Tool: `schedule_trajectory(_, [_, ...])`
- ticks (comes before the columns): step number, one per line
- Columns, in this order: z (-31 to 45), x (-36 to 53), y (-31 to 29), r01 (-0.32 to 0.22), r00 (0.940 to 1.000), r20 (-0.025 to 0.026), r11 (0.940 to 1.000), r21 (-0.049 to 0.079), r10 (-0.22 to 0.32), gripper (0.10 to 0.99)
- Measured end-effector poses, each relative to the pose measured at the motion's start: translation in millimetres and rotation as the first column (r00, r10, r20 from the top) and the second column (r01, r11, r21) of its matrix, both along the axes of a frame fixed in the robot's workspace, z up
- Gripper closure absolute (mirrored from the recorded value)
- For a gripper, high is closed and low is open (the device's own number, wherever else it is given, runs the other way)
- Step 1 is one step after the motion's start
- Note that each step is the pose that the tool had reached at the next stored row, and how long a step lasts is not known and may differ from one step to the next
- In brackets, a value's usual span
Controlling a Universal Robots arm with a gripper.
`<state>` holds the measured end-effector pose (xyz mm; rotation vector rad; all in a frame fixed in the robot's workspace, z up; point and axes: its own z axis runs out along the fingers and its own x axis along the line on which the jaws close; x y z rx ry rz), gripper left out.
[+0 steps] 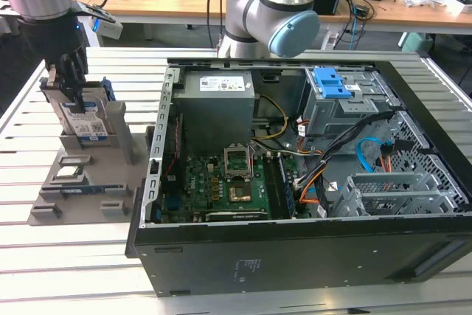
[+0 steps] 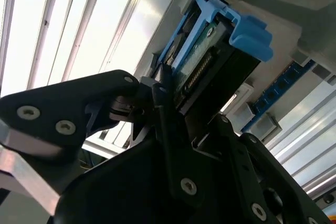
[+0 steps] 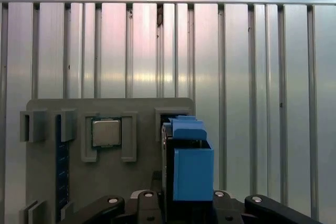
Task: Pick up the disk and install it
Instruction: 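Pick up the disk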
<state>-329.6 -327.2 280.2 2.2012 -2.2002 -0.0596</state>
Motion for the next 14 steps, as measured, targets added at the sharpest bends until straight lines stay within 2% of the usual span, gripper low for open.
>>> schedule_trajectory(14, [0.4,0.2,0.0,0.0,1.0,0.0001,1.0,0.0,0.0,0.733])
